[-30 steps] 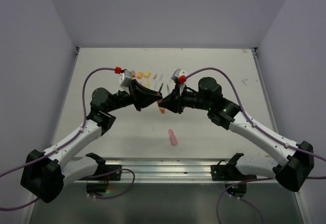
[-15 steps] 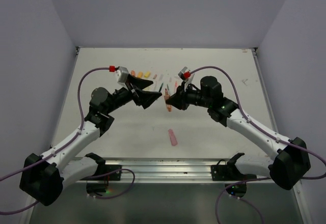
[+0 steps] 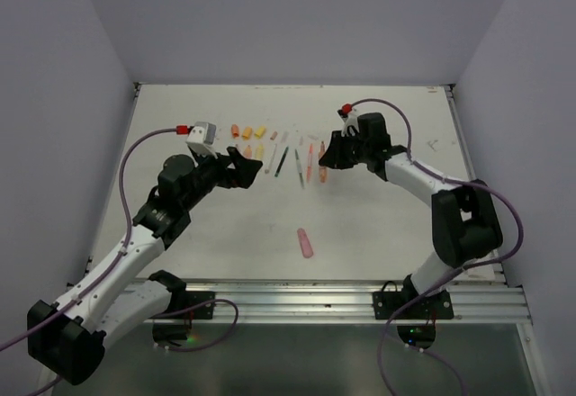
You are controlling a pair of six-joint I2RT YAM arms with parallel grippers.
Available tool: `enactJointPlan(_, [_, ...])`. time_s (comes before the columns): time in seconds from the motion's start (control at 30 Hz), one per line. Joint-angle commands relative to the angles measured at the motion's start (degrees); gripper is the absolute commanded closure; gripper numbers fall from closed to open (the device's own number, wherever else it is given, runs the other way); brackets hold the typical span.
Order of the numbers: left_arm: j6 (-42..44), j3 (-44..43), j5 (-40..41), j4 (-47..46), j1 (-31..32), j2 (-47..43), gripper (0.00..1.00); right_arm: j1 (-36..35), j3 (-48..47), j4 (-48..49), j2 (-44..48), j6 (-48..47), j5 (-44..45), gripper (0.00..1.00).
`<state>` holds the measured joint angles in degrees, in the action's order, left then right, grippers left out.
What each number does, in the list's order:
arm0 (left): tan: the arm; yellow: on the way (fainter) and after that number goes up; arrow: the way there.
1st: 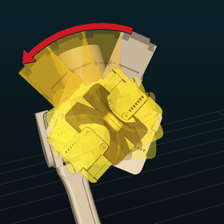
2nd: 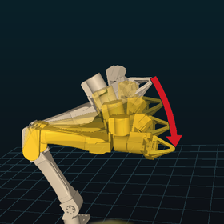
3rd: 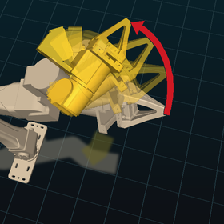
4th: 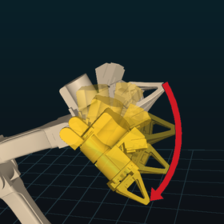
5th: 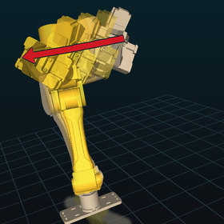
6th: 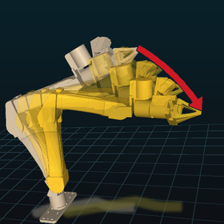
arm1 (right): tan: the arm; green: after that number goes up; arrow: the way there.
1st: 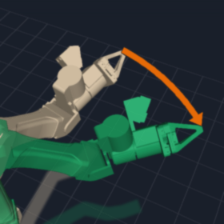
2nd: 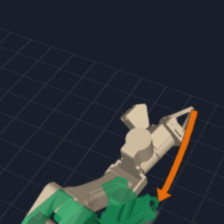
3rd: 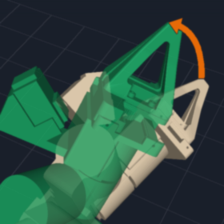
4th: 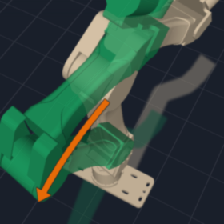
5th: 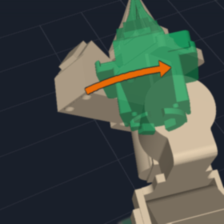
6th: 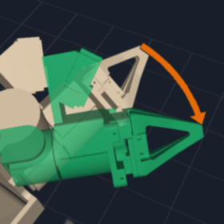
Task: Open the pen caps
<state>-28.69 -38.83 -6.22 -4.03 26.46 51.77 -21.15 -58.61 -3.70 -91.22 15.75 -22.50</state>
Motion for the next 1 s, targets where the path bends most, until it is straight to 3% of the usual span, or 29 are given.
enactJointPlan(0.0, [2.67,-0.38,3.05,10.17,-0.35,-3.51,0.0,4.78,-5.45,0.01,-6.58,3.67,-4.3,1.0])
enactJointPlan(0.3, [2.41,5.08,1.39,14.66,-0.35,-8.44,0.0,8.75,-15.03,-2.09,-22.67,3.41,-10.63,0.99])
enactJointPlan(0.5, [2.67,5.34,0.86,15.02,-0.35,-8.44,0.0,9.37,-19.87,-3.41,-28.04,3.59,-13.01,0.94])
enactJointPlan(0.6, [2.67,5.26,0.77,14.84,-0.35,-8.0,0.0,10.51,-20.93,-3.59,-30.42,3.94,-14.32,0.89])
enactJointPlan(0.87, [2.41,5.52,0.68,14.67,-0.35,-8.26,0.0,12.44,-20.58,-5.34,-30.25,2.54,-12.84,0.6])
enactJointPlan(0.97, [2.15,5.61,-0.2,14.49,-0.35,-7.74,0.0,12.53,-20.58,-6.22,-28.85,1.75,-10.38,0.57])
